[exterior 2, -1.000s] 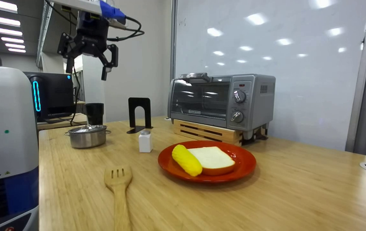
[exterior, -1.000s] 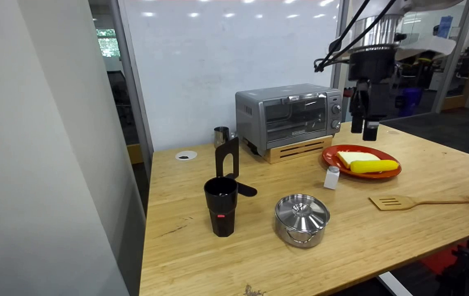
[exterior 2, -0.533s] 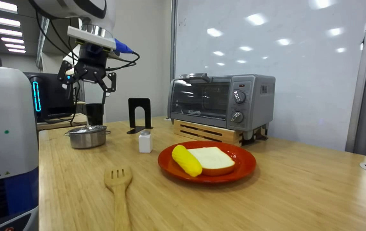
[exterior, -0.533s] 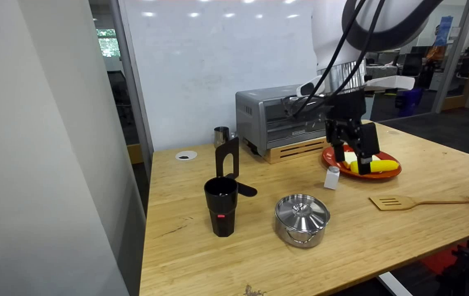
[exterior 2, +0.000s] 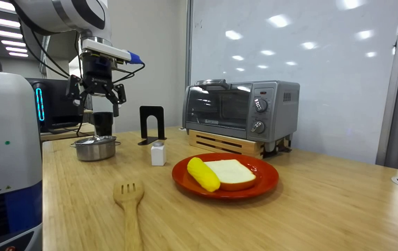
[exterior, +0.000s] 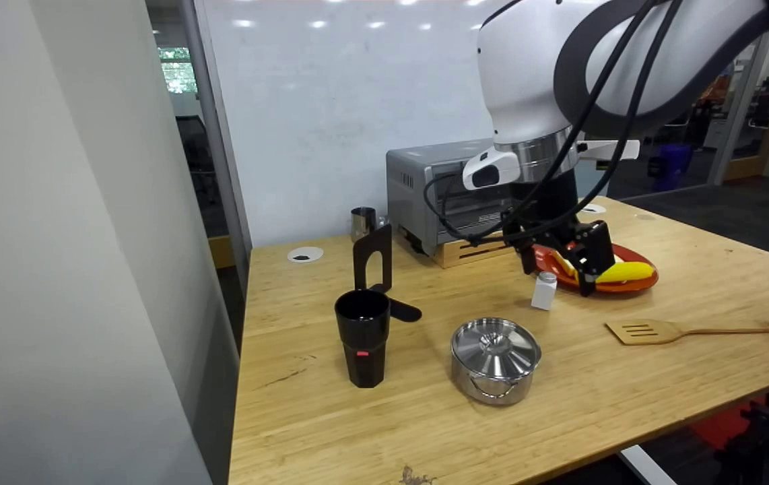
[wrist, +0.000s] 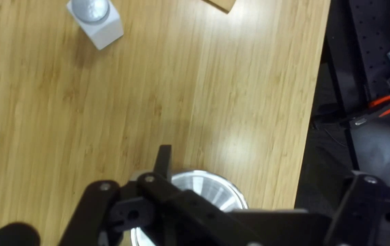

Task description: Take the lid from the top of the silver pot and put it on the table

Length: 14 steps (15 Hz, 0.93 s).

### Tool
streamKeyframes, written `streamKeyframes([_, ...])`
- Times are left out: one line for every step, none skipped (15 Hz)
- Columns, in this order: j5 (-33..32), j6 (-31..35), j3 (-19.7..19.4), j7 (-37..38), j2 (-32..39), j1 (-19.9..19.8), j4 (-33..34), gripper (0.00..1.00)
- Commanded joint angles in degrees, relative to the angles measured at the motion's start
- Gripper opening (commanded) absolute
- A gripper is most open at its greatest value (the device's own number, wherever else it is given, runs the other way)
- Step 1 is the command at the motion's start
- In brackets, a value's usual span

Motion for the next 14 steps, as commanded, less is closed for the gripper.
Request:
streamKeyframes([1.85, 5.51, 0.92, -5.13, -0.02, -0.53, -0.17, 1.0])
streamKeyframes([2.82, 5.36, 0.93, -4.94, -0.34, -0.65, 0.06, 1.0])
streamKeyframes([1.16, 3.82, 1.1, -2.87, -0.04, -0.48, 0.1, 1.0])
streamKeyframes([1.61, 4.08, 1.11, -3.1, -0.13, -0.48, 0.13, 1.0])
streamKeyframes([1.73, 4.2, 1.1, -3.17, -0.18, -0.48, 0.15, 1.0])
streamKeyframes([1.74, 4.26, 1.1, -3.18, -0.19, -0.48, 0.15, 1.0])
streamKeyframes([1.74, 4.3, 1.1, -3.18, -0.19, -0.48, 0.15, 1.0])
streamKeyframes([1.75, 4.33, 1.1, -3.18, -0.19, -0.48, 0.15, 1.0])
streamKeyframes([1.75, 4.36, 1.1, -3.18, -0.18, -0.48, 0.15, 1.0])
streamKeyframes([1.75, 4.37, 1.1, -3.18, -0.18, -0.48, 0.15, 1.0])
streamKeyframes([1.75, 4.39, 1.1, -3.18, -0.19, -0.48, 0.15, 1.0])
streamKeyframes([1.75, 4.4, 1.1, -3.18, -0.19, -0.48, 0.15, 1.0])
streamKeyframes([1.75, 4.41, 1.1, -3.18, -0.18, -0.48, 0.15, 1.0])
streamKeyframes([1.92, 4.72, 1.11, -3.14, 0.09, -0.47, 0.5, 1.0])
